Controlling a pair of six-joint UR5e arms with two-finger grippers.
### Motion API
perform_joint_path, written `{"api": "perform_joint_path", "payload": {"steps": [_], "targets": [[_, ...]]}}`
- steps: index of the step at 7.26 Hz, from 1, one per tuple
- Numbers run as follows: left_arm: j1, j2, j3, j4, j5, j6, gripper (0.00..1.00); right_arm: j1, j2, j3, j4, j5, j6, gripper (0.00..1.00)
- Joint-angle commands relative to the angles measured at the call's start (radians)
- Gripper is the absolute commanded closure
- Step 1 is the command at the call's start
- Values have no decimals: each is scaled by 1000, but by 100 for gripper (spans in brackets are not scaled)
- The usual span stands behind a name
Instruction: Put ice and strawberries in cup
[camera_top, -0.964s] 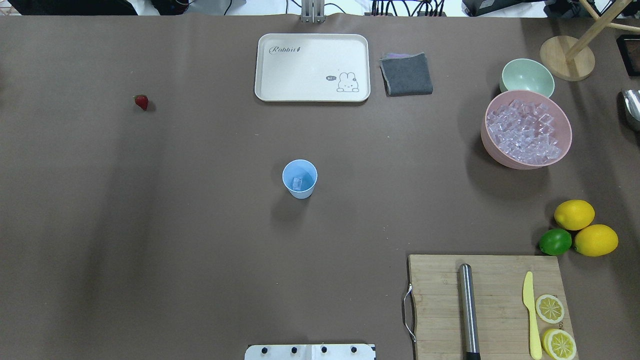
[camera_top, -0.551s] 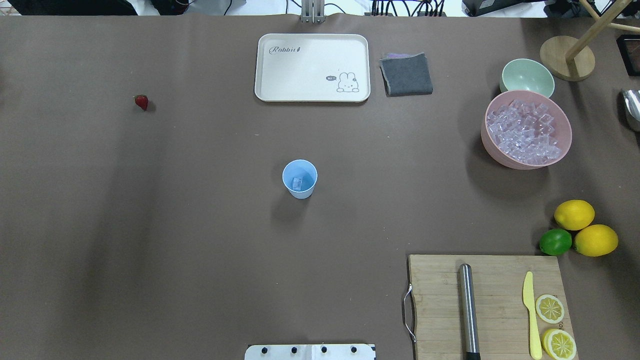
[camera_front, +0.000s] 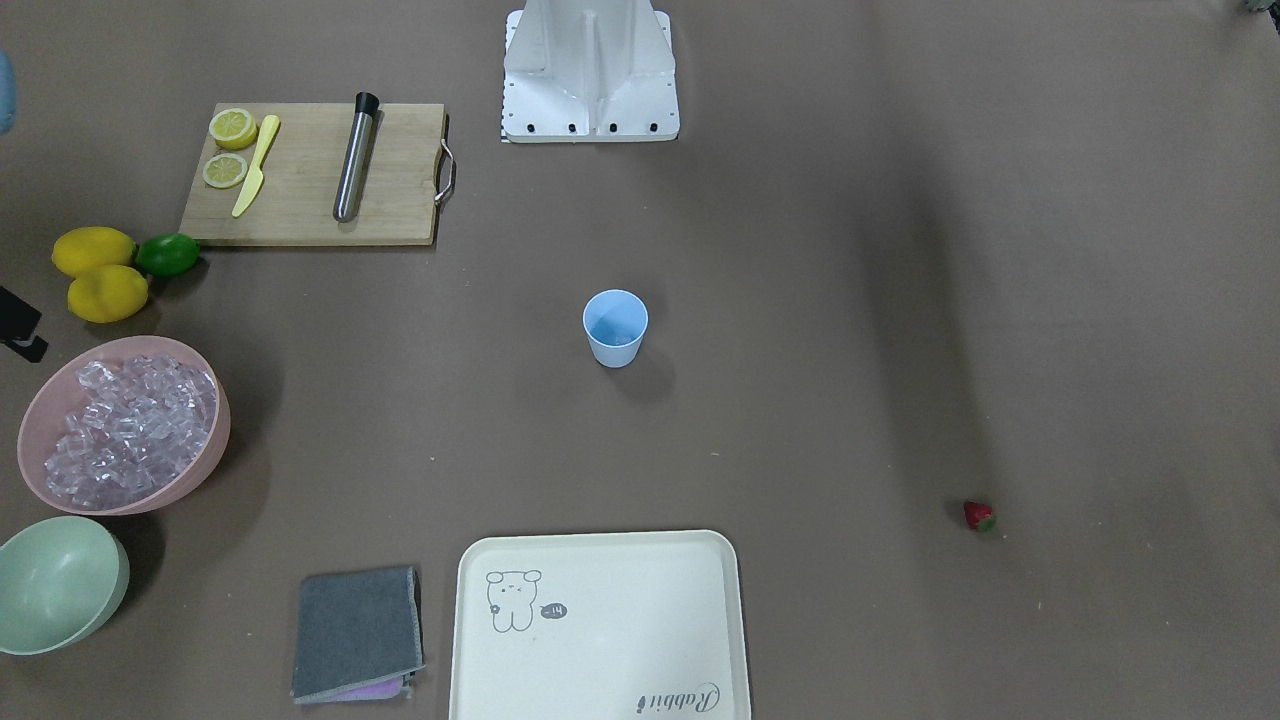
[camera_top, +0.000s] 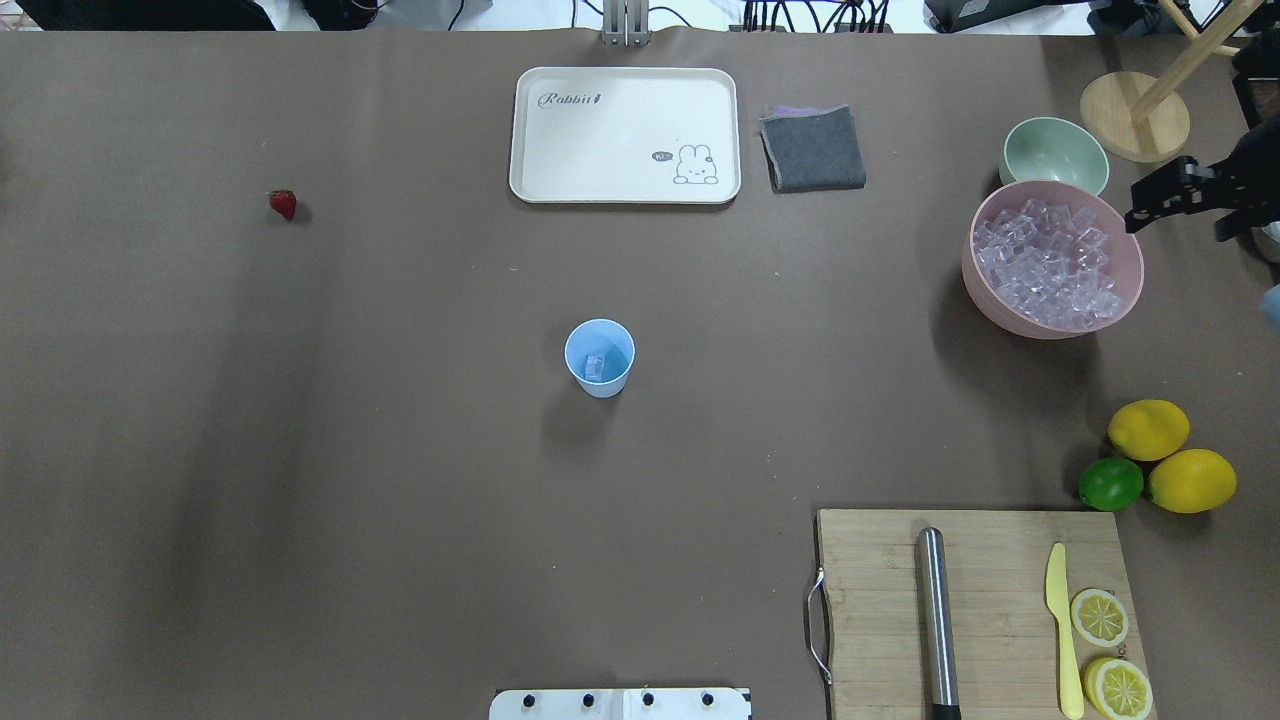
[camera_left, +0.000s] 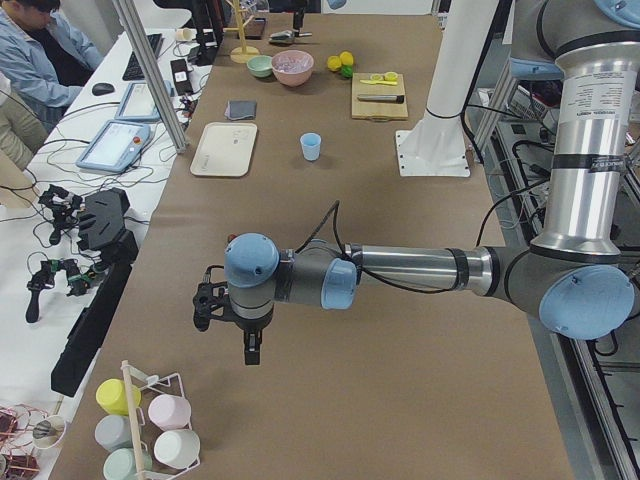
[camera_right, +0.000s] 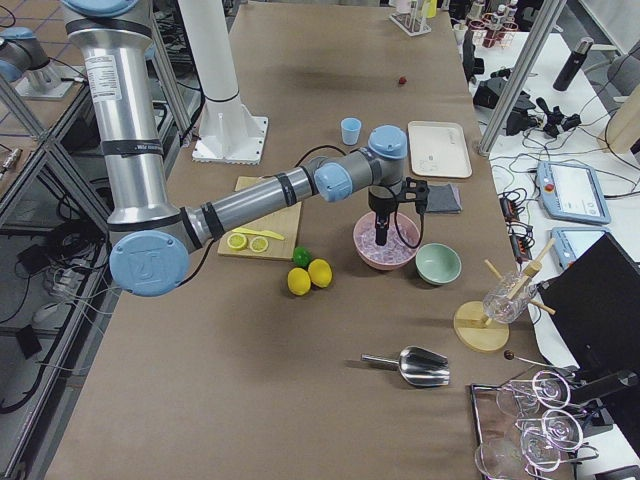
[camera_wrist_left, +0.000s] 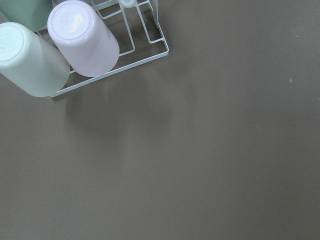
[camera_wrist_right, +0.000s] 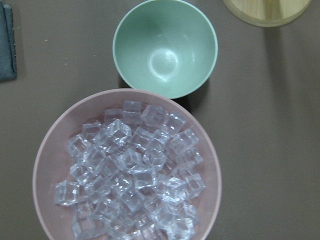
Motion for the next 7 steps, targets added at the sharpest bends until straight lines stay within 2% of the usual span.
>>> {"api": "perform_joint_path", "payload": {"steps": [1,3,4,7], "targets": [[-1,0,-2,-1,0,0,3,-86,19,-27,2,-69,57,0],[1,0,-3,-1,0,0,3,-91,17,-161,194,-70,48,0],[1,0,-3,-1,0,0,3,-100,19,-200,242,-72,50,0],[1,-2,-2,-1,0,0,3,-149,31,-139,224,-70,45,1]]}}
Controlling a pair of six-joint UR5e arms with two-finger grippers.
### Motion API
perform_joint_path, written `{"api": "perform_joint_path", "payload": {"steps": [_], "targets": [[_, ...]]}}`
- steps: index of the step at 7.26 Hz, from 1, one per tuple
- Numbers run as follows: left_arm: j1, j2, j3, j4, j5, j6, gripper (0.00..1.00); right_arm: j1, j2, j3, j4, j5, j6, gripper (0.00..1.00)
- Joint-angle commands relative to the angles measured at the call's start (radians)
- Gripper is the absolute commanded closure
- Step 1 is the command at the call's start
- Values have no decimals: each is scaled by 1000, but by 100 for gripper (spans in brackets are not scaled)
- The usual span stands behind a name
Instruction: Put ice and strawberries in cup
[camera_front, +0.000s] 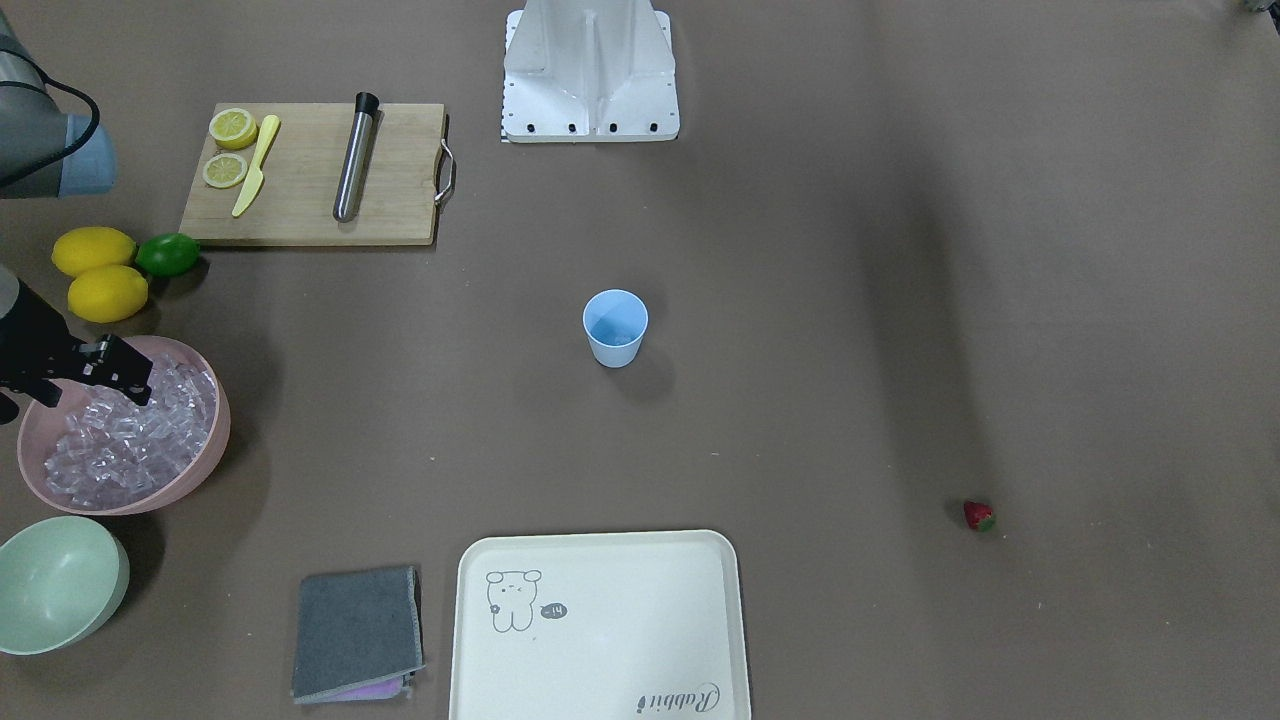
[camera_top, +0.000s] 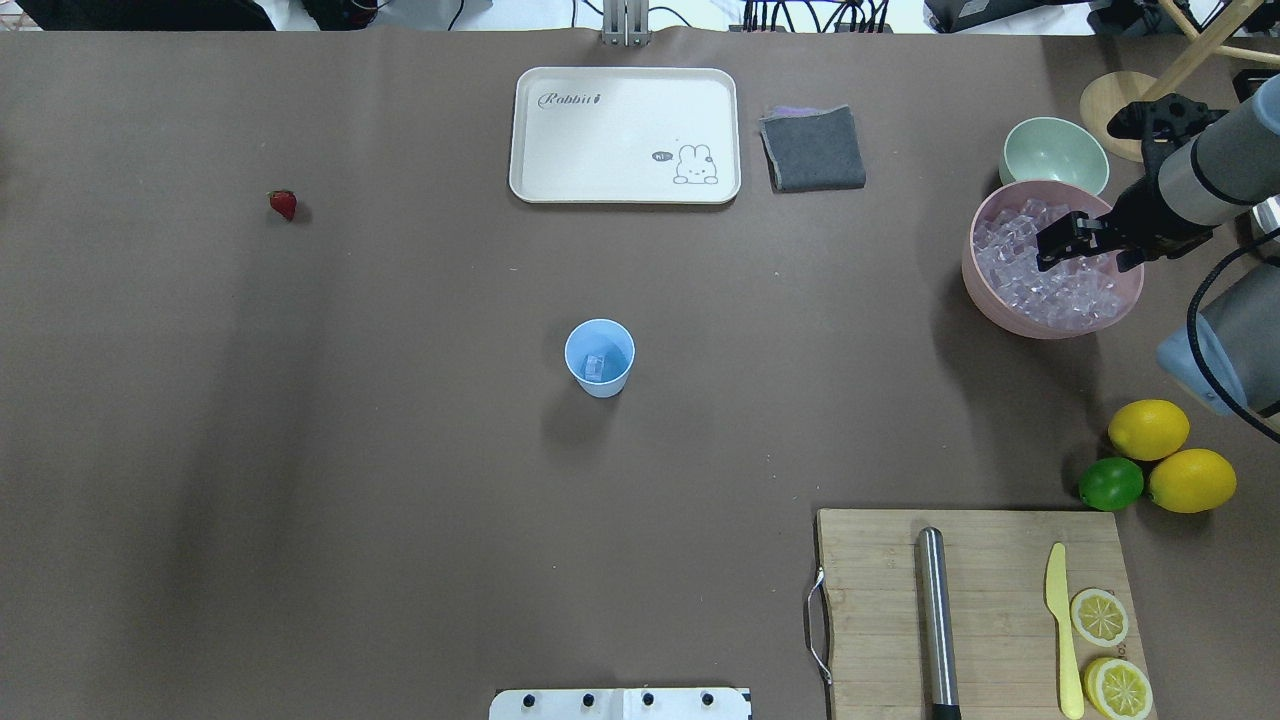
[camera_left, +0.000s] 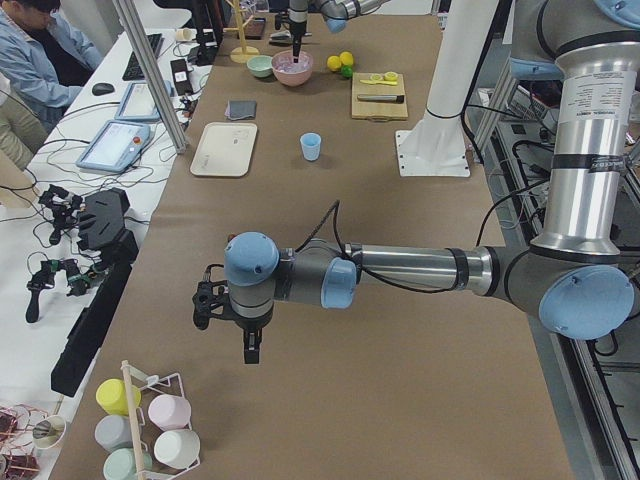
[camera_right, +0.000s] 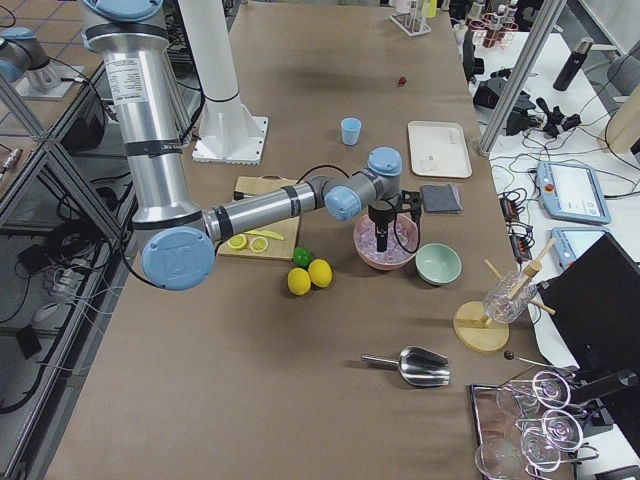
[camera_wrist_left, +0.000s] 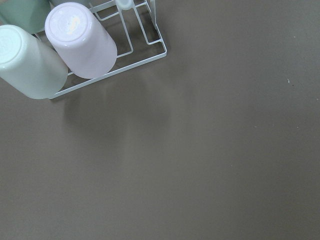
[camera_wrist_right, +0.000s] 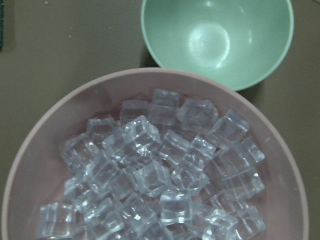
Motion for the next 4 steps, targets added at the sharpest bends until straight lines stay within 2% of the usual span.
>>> {"api": "perform_joint_path", "payload": {"steps": [1,4], "targets": [[0,-4,5,0,0,0,3,-29,-1,26,-2,-4,-5,1],[3,-7,12,2,0,0,3,-34,6,-2,-3,-59,-31,1]]}}
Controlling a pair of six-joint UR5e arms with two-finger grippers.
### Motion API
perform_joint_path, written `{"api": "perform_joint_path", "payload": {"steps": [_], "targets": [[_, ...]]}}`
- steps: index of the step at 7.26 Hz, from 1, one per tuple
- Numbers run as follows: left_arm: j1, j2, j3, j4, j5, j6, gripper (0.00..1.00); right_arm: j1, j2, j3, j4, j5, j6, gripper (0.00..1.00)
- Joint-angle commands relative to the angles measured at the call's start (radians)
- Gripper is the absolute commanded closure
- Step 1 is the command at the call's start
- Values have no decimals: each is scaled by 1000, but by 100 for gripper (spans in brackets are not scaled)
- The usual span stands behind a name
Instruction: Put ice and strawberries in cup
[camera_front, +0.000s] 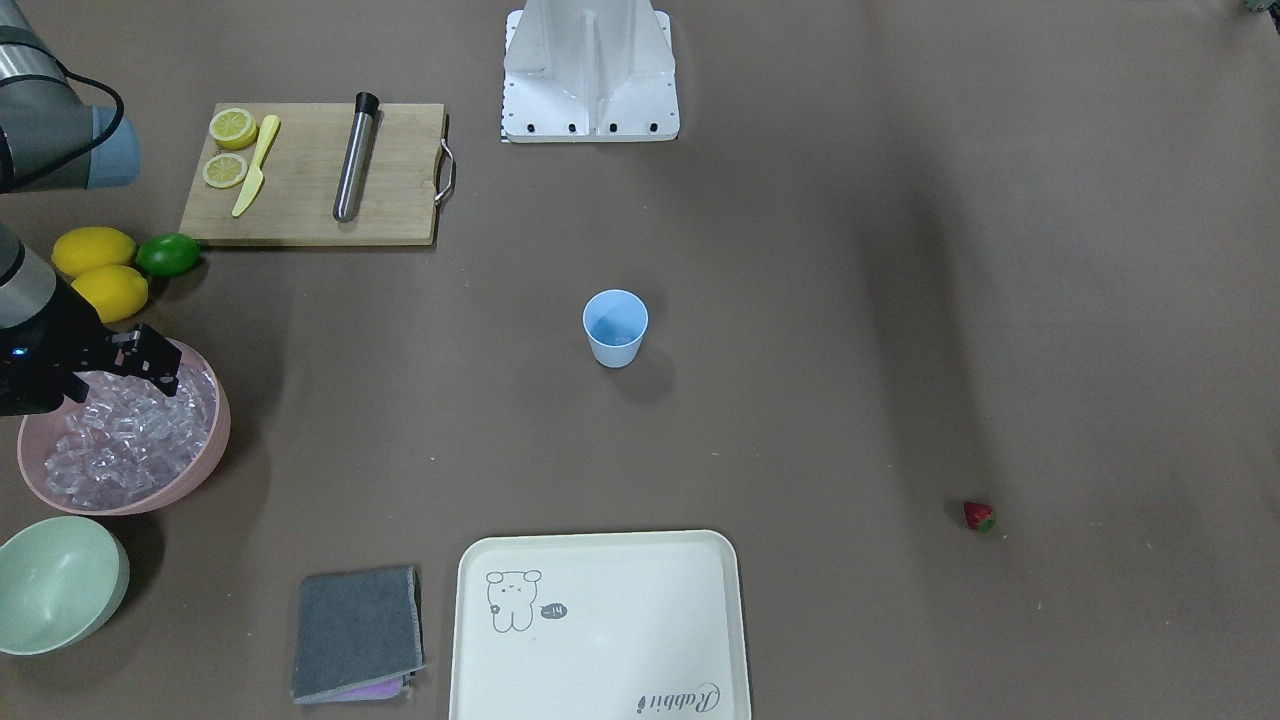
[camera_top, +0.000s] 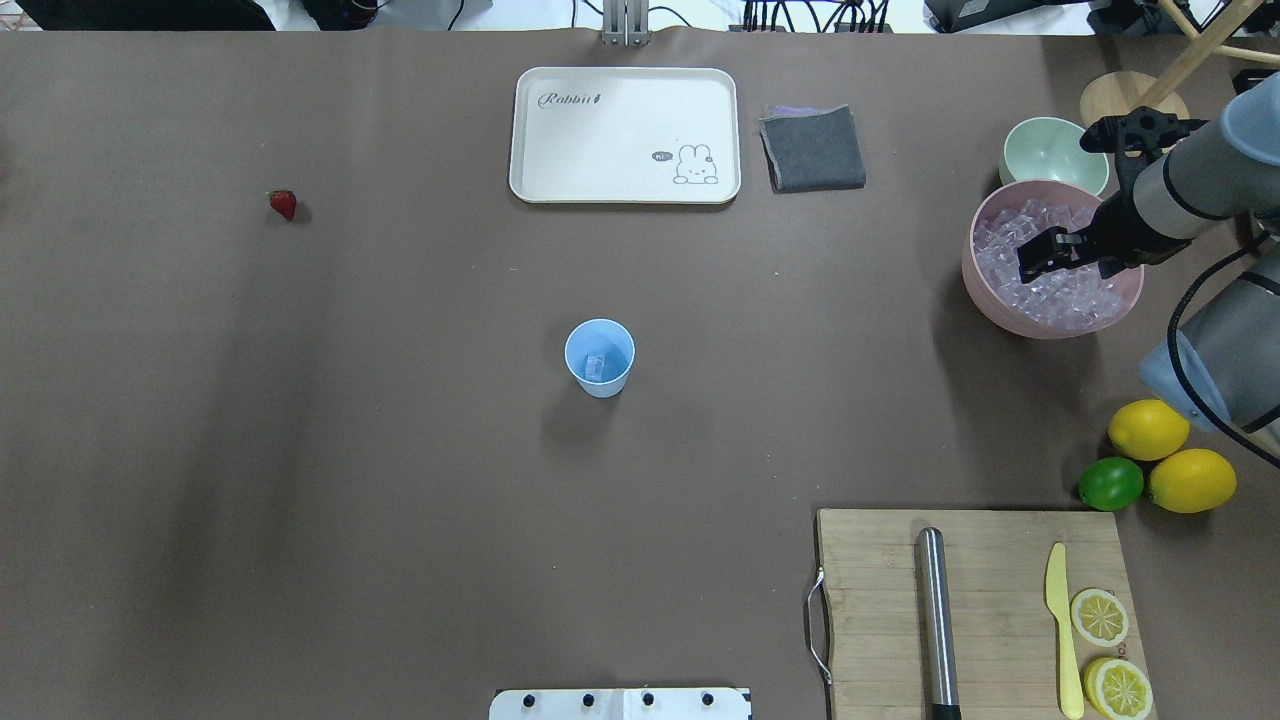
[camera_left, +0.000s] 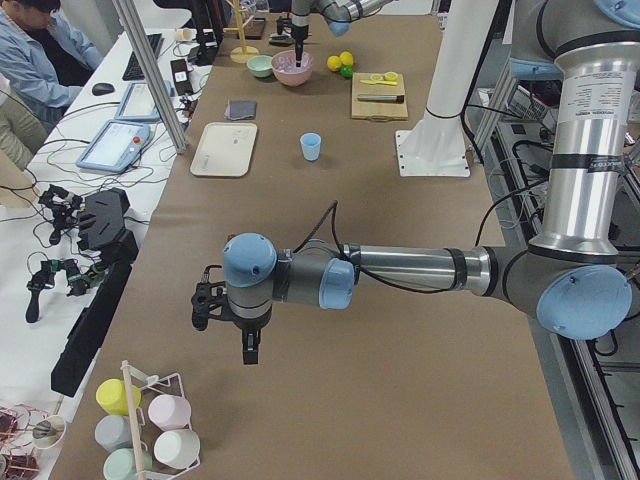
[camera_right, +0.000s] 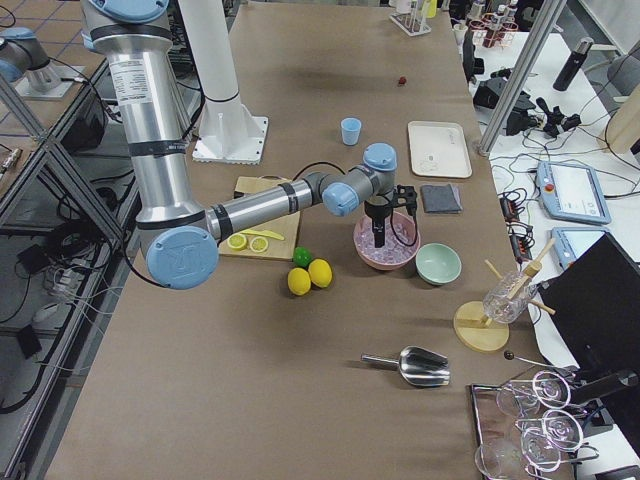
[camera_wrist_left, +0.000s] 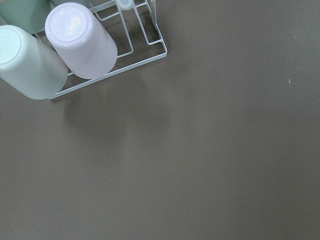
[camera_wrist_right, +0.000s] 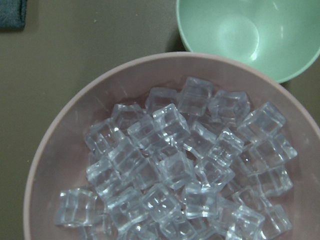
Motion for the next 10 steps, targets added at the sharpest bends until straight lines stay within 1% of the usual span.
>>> {"api": "perform_joint_path", "payload": {"steps": [1,2,3,6,7,8,9,10], "targets": [[1,-1,3,1,0,1,3,-2,13,-2,-1,-13,-4,1],[1,1,3,1,0,1,3,-2,16,-10,-1,-14,-4,1],[1,2,3,1,0,1,3,7,12,-10,-1,-8,-6,6],[0,9,-5,-1,0,1,3,50,-42,4,-1,6,-108,7],[0,9,-8,-1,0,-1,3,47,-32,4,-3,3,-109,7],[0,9,-5,-1,0,1,3,37,-27,28,-12,4,-109,7],[0,9,-5,-1,0,1,3,5,-22,72,-100,-7,-110,7],[0,9,-5,-1,0,2,3,6,-25,109,-156,-13,-130,5]]}}
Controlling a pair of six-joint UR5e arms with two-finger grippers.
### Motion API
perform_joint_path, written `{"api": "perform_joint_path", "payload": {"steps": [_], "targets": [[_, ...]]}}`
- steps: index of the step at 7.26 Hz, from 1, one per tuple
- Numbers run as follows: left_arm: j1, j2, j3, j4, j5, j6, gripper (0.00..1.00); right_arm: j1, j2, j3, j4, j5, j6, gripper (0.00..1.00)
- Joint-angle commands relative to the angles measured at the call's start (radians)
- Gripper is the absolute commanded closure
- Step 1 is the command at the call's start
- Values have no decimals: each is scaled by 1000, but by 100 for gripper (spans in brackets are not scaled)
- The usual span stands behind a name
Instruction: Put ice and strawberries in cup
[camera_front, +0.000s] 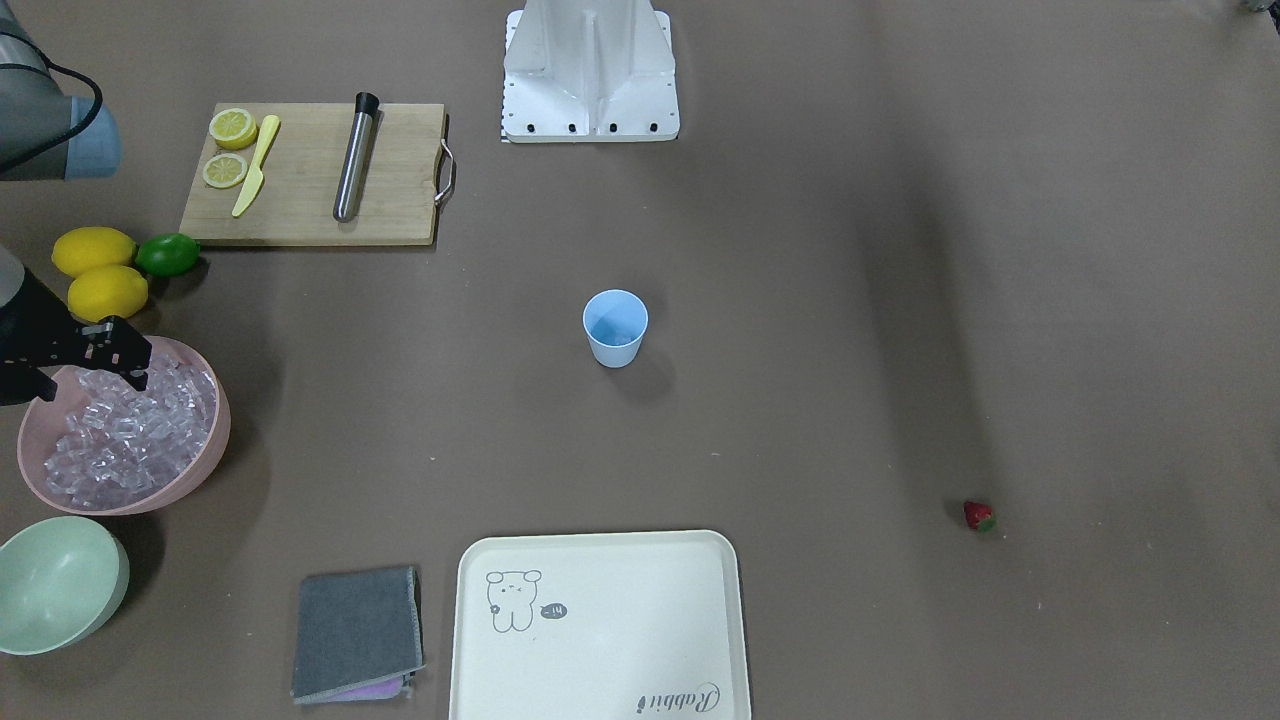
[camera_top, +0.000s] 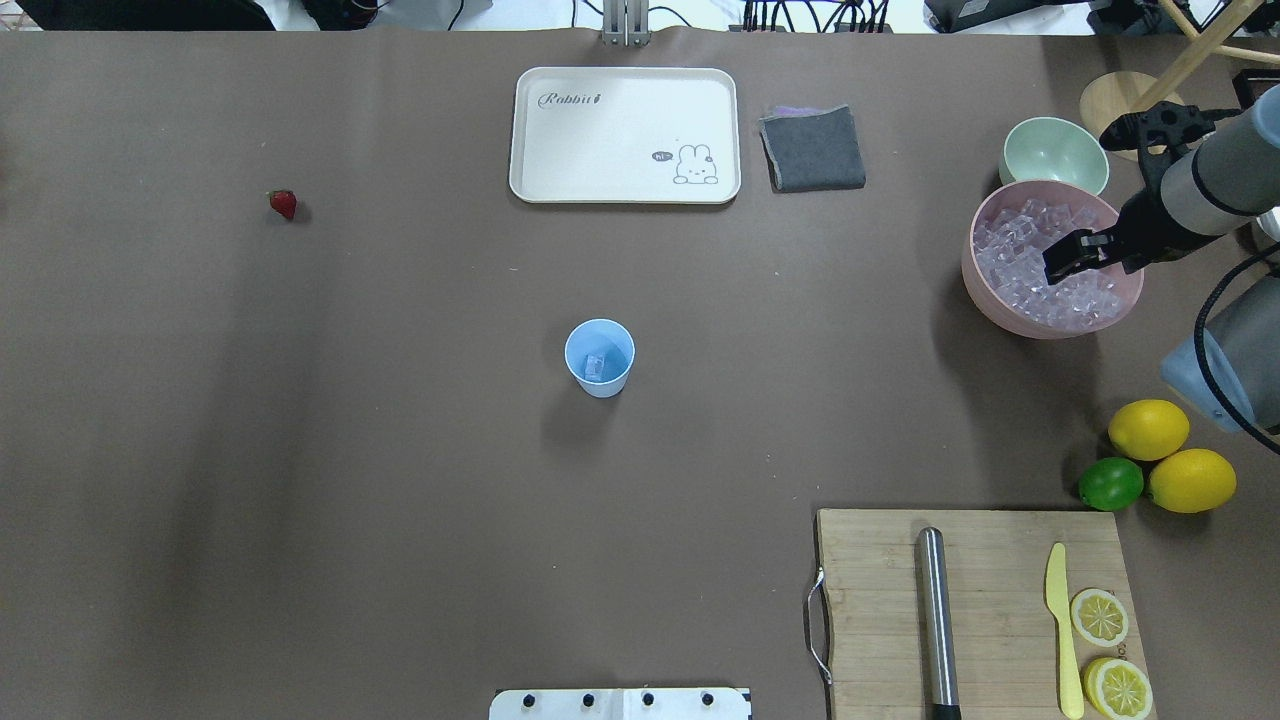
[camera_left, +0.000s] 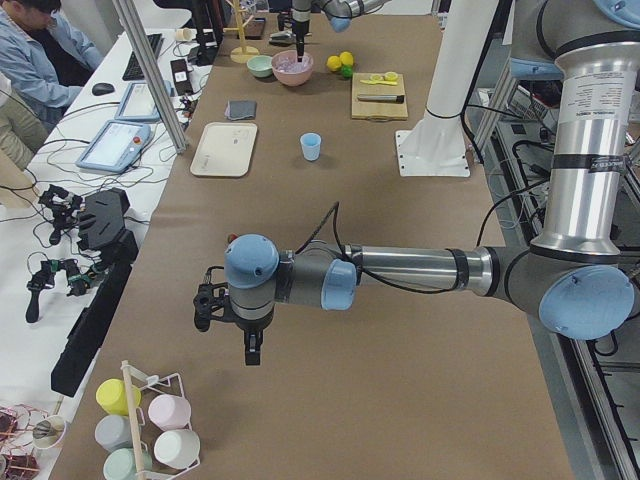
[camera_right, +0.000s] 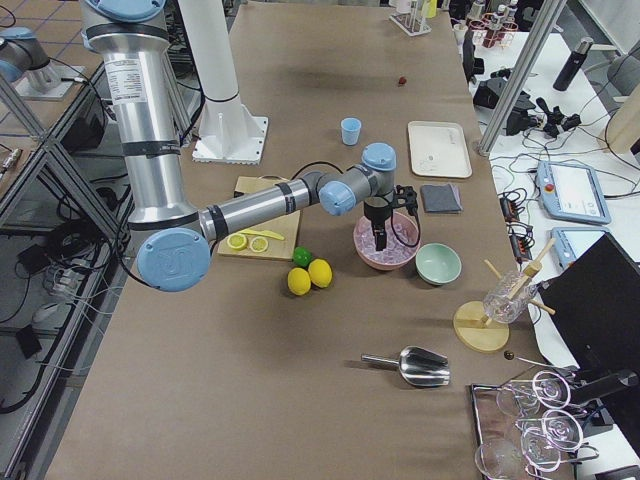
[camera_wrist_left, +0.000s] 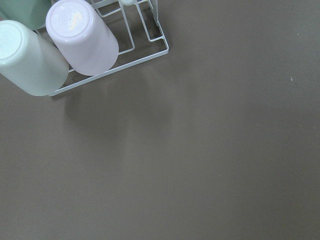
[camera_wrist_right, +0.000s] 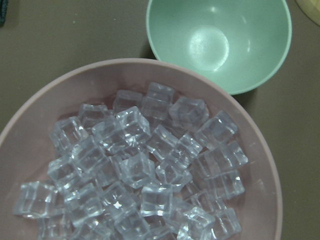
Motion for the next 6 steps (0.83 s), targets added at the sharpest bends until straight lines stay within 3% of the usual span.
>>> {"api": "perform_joint_path", "payload": {"steps": [1,3,6], "targets": [[0,0,2,0,0,1,3,-7,-3,61,-90,-8,-81,4],[2,0,3,0,0,3,3,-5,-8,90,-96,9,-141,2],[2,0,3,0,0,3,3,-7,33,23,-155,-9,-276,2]]}}
